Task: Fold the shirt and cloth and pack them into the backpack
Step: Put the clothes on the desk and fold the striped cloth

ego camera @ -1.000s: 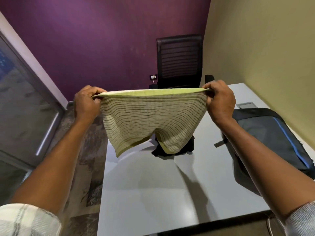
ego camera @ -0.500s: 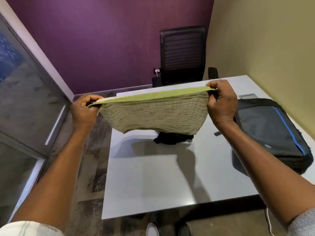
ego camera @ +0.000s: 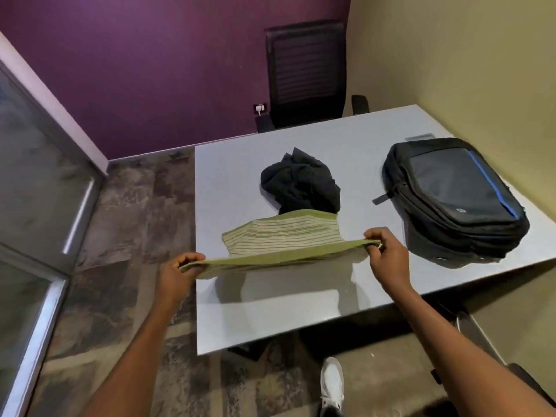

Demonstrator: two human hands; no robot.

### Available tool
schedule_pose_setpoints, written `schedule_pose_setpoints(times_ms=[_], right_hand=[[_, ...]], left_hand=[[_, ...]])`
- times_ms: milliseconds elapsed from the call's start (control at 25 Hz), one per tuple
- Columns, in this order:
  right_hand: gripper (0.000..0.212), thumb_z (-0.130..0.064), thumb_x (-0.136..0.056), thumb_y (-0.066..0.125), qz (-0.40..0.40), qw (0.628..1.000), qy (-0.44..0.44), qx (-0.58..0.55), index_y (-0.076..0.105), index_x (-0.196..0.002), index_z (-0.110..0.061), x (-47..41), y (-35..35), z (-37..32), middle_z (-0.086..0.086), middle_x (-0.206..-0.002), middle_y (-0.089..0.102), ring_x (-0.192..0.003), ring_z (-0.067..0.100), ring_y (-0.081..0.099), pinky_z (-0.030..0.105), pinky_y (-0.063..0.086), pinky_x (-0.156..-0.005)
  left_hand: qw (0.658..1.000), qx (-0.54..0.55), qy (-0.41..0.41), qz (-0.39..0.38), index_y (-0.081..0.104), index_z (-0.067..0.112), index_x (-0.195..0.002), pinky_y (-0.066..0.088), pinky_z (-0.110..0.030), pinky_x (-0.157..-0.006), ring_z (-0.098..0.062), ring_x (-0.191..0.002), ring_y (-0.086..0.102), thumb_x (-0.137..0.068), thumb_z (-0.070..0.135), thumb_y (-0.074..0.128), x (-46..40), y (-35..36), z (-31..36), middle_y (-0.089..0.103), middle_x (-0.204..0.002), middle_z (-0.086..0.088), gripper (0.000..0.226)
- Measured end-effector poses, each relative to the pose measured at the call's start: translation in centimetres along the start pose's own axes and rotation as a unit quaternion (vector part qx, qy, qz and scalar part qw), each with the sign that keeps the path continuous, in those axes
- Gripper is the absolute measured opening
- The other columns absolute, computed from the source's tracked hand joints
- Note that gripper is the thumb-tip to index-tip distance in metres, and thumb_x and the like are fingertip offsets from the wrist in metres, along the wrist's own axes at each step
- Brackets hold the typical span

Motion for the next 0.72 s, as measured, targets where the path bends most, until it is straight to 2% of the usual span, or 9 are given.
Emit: schedule_pose_setpoints(times_ms=[120, 280, 400, 520, 640, 720], right_hand=[[0.032, 0.004, -0.089, 0.064, -0.015, 0.998, 0.035, 0.040, 0.063, -0.106, -0.023, 4.2, 0.8, 2.9, -0.005, -0.099, 0.068, -0.083, 0.016, 0.064, 0.038, 0.057, -0.077], [0.026, -0.003, -0.094, 0.062, -0.020, 0.996, 0.065, 0.056, 0.062, -0.108, -0.025, 7.5, 0.9, 4.8, -0.002, -0.096, 0.068, -0.082, 0.019, 0.065, 0.045, 0.058, -0.076], [0.015, -0.010, -0.099, 0.055, -0.009, 0.995, 0.077, 0.059, 0.060, -0.109, -0.020, 8.0, -0.1, 4.7, 0.002, -0.093, 0.066, -0.080, 0.020, 0.063, 0.039, 0.054, -0.067], [0.011, -0.012, -0.101, 0.051, -0.004, 0.994, 0.076, 0.081, 0.058, -0.108, -0.016, 7.9, -1.2, 4.8, 0.004, -0.091, 0.065, -0.077, 0.020, 0.059, 0.034, 0.047, -0.064], [0.007, -0.018, -0.100, 0.054, -0.010, 0.993, 0.089, 0.081, 0.058, -0.105, -0.018, 7.4, -1.5, 6.3, 0.004, -0.089, 0.067, -0.081, 0.025, 0.063, 0.041, 0.053, -0.072], [0.006, -0.021, -0.099, 0.056, -0.010, 0.992, 0.100, 0.078, 0.058, -0.103, -0.018, 6.7, -1.2, 7.0, 0.003, -0.086, 0.067, -0.080, 0.025, 0.064, 0.042, 0.054, -0.072]], left_hand=[[0.999, -0.002, -0.030, -0.019, 0.075, 0.018, -0.092, 0.051, -0.021, -0.069, -0.017, -0.080, 0.066, -0.085, 0.000, 0.074, 2.1, 0.3, -4.2, 0.074, -0.089, -0.003, 0.019], [0.999, 0.011, -0.028, -0.023, 0.072, 0.010, -0.094, 0.047, -0.009, -0.061, -0.015, -0.072, 0.062, -0.088, -0.003, 0.069, 4.4, 0.7, -5.7, 0.069, -0.080, 0.002, 0.014], [0.999, 0.007, -0.013, -0.032, 0.073, 0.007, -0.095, 0.045, -0.004, -0.058, -0.003, -0.067, 0.061, -0.089, -0.003, 0.068, 5.2, 0.9, -5.8, 0.069, -0.079, 0.005, 0.012], [0.999, 0.011, -0.018, -0.039, 0.073, 0.015, -0.091, 0.046, -0.007, -0.055, -0.008, -0.068, 0.062, -0.089, 0.002, 0.072, 5.4, 1.1, -6.0, 0.071, -0.077, 0.006, 0.013], [0.998, 0.017, -0.034, -0.046, 0.071, 0.029, -0.084, 0.053, -0.015, -0.056, -0.015, -0.070, 0.068, -0.087, 0.008, 0.075, 5.4, 1.6, -6.8, 0.073, -0.074, 0.011, 0.022], [0.998, 0.013, -0.049, -0.044, 0.072, 0.026, -0.086, 0.055, -0.019, -0.056, -0.018, -0.071, 0.071, -0.088, 0.010, 0.074, 5.0, 2.0, -7.4, 0.074, -0.076, 0.009, 0.017]])
Point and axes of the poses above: each hand's wrist, its own x-axis away from the middle knuckle, its own y-axis out of the palm, z = x × y, the point moved 8 cm from there along -x, towards the middle knuckle
